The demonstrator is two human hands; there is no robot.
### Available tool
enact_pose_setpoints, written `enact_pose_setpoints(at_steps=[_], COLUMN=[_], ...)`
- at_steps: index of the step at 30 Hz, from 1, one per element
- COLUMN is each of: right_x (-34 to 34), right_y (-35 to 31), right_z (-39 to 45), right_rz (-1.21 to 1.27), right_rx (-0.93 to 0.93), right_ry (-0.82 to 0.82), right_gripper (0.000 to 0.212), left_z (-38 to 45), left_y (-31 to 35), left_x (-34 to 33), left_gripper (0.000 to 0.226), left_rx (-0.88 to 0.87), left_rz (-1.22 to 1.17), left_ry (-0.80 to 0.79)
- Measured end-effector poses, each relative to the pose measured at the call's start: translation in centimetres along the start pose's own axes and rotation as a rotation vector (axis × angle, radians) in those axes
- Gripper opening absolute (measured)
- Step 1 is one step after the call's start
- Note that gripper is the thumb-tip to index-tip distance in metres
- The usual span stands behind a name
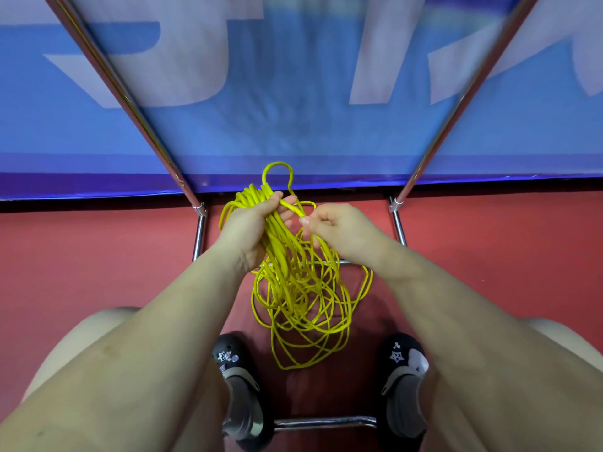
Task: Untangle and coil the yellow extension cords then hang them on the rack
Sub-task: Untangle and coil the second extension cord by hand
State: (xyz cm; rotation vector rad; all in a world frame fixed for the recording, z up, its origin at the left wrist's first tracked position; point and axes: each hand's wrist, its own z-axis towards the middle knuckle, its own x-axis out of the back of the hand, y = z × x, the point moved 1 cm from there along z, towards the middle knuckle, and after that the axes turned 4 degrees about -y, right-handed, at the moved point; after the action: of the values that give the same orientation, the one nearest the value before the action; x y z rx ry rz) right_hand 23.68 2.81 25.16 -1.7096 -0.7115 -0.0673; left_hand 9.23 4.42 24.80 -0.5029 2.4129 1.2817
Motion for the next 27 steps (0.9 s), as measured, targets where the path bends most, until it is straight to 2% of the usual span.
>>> enact_pose_setpoints(at_steps=[2,5,9,12,15,17,19,21,25,27], right_x=[-0.4,-0.9,-0.7,-0.5,-0.9,-1.1,-0.8,-0.3,1.5,2.4], right_y=[0.5,1.5,2.7,3.9,5.1,5.8,6.2,6.4,6.2,5.9], right_z=[-0.2,-0.6,-1.5,-1.8,-2.1,-2.4,-2.5,-2.3,-2.0,-1.9], right_rz=[-0.073,-0.13,-0.288,-0.389,-0.594,-0.652,-0.622,-0.541,-0.439,-0.356], right_rx=[-0.038,-0.063,-0.124,-0.181,-0.242,-0.284,-0.31,-0.315,-0.304,-0.3], right_ry=[-0.109,-0.265,-0.338,-0.343,-0.435,-0.487,-0.451,-0.383,-0.193,-0.105], right_gripper=[0.03,0.022,0.015,0.025,0.015,0.025,0.034,0.035,0.014,0.015], left_z=[0.2,0.2,0.0,-0.1,0.1,0.1,0.0,-0.2,-0.3,-0.4], left_y=[0.3,0.9,1.6,2.0,3.2,4.2,4.9,5.2,5.2,5.2], left_x=[0.1,0.5,1.4,2.0,2.7,3.2,3.5,3.6,4.0,4.2], left_gripper=[0.019,0.022,0.022,0.02,0.03,0.031,0.031,0.031,0.026,0.022], left_rx=[-0.018,-0.041,-0.049,-0.053,-0.091,-0.12,-0.149,-0.164,-0.17,-0.168], left_rz=[-0.021,-0.054,-0.073,-0.133,-0.252,-0.326,-0.371,-0.382,-0.31,-0.26], left_ry=[0.002,0.029,0.046,0.072,0.046,0.027,0.019,0.019,0.029,0.04])
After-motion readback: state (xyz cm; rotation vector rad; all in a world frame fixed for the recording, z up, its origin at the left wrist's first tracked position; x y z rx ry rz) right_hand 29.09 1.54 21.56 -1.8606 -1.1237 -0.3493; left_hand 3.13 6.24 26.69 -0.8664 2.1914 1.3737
